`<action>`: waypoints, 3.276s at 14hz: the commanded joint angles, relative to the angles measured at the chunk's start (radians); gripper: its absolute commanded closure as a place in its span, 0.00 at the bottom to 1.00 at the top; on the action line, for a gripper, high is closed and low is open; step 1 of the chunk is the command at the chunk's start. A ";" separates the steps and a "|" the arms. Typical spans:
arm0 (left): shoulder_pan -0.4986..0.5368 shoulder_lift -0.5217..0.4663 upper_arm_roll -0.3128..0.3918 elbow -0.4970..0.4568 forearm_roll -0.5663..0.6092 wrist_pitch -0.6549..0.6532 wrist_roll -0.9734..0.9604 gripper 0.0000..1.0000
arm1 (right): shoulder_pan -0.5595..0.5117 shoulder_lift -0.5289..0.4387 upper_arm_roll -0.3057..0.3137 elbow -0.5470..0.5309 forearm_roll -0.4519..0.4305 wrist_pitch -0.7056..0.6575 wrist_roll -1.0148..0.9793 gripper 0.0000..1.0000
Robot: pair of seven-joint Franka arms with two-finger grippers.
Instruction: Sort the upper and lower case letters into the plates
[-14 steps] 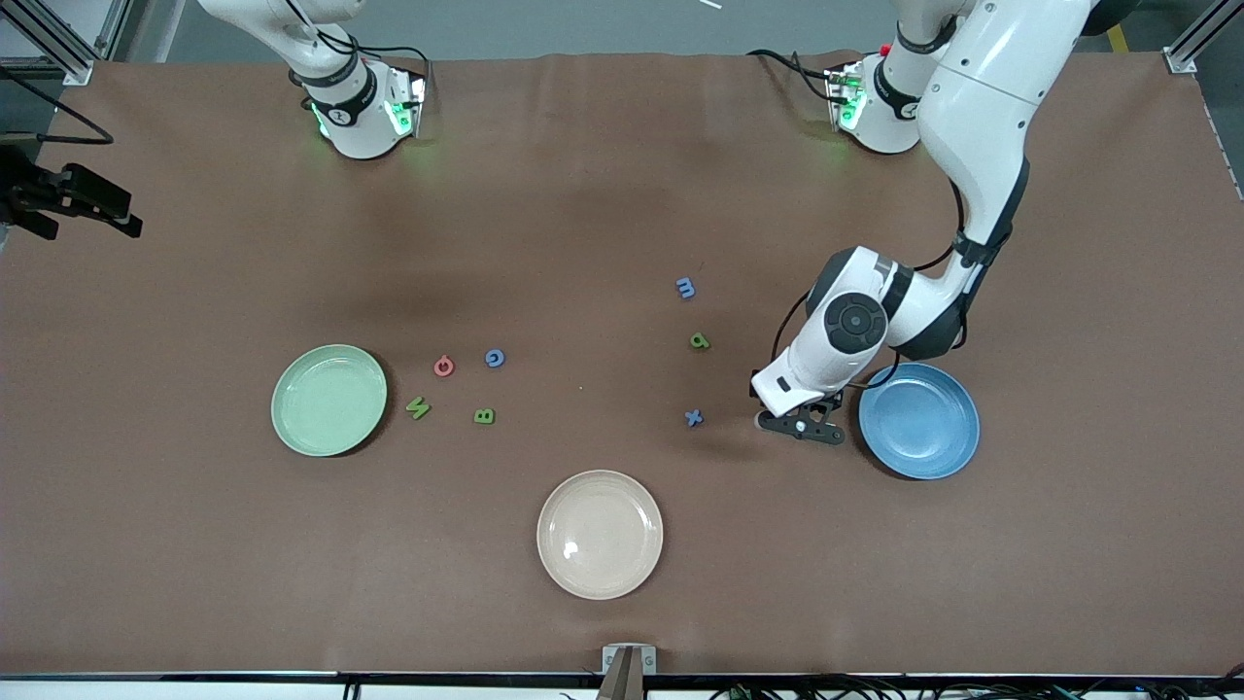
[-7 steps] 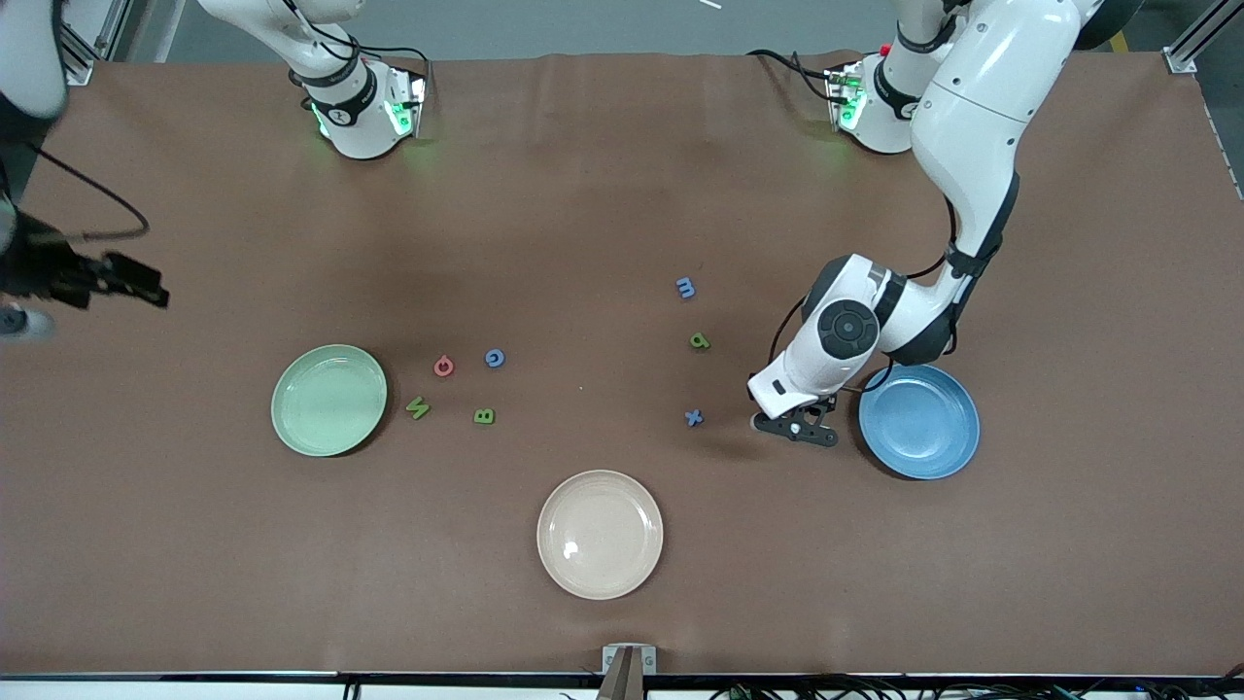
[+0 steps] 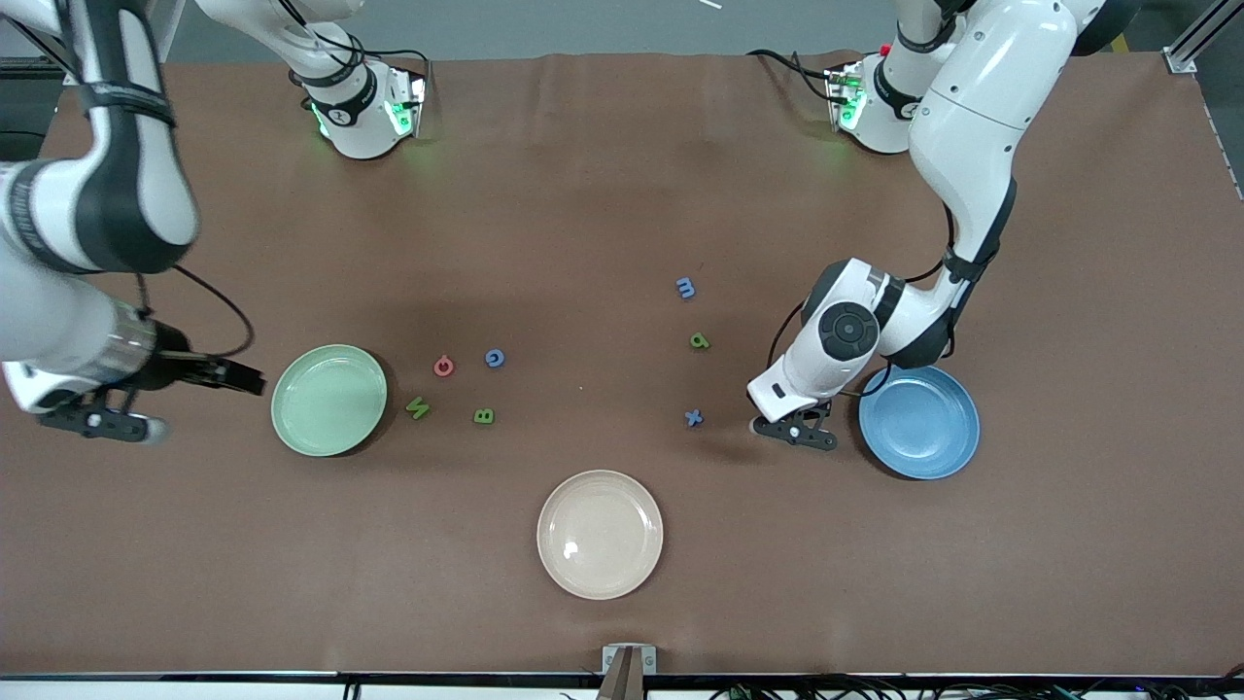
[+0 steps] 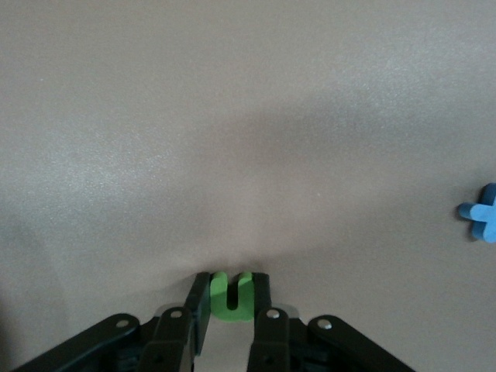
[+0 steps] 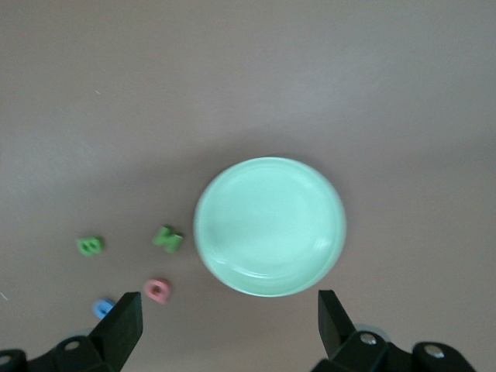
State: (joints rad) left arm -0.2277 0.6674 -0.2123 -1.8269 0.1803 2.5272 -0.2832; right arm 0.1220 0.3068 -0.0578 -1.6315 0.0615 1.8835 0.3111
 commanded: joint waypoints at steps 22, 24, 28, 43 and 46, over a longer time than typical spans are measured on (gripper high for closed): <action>0.153 -0.045 -0.185 0.165 0.008 -0.242 -0.325 0.00 | 0.346 0.373 -0.004 -0.114 0.051 0.551 0.485 0.10; 0.065 0.033 -0.182 0.262 0.013 -0.242 -0.475 0.01 | 0.347 0.371 -0.004 -0.120 0.051 0.545 0.352 0.10; -0.100 0.145 -0.104 0.392 0.013 -0.242 -0.643 0.07 | 0.354 0.371 -0.002 -0.131 0.052 0.548 0.159 0.20; -0.228 0.224 0.011 0.416 0.015 -0.243 -0.768 0.54 | 0.349 0.376 -0.004 -0.131 0.051 0.566 0.086 0.59; -0.220 0.215 0.011 0.414 0.013 -0.249 -0.778 1.00 | 0.332 0.373 -0.004 -0.130 0.051 0.554 0.077 1.00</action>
State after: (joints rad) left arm -0.4421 0.8729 -0.2088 -1.4359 0.1824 2.2925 -1.0317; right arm 0.4789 0.6917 -0.0690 -1.7430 0.1130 2.4317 0.4086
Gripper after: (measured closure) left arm 0.683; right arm 0.612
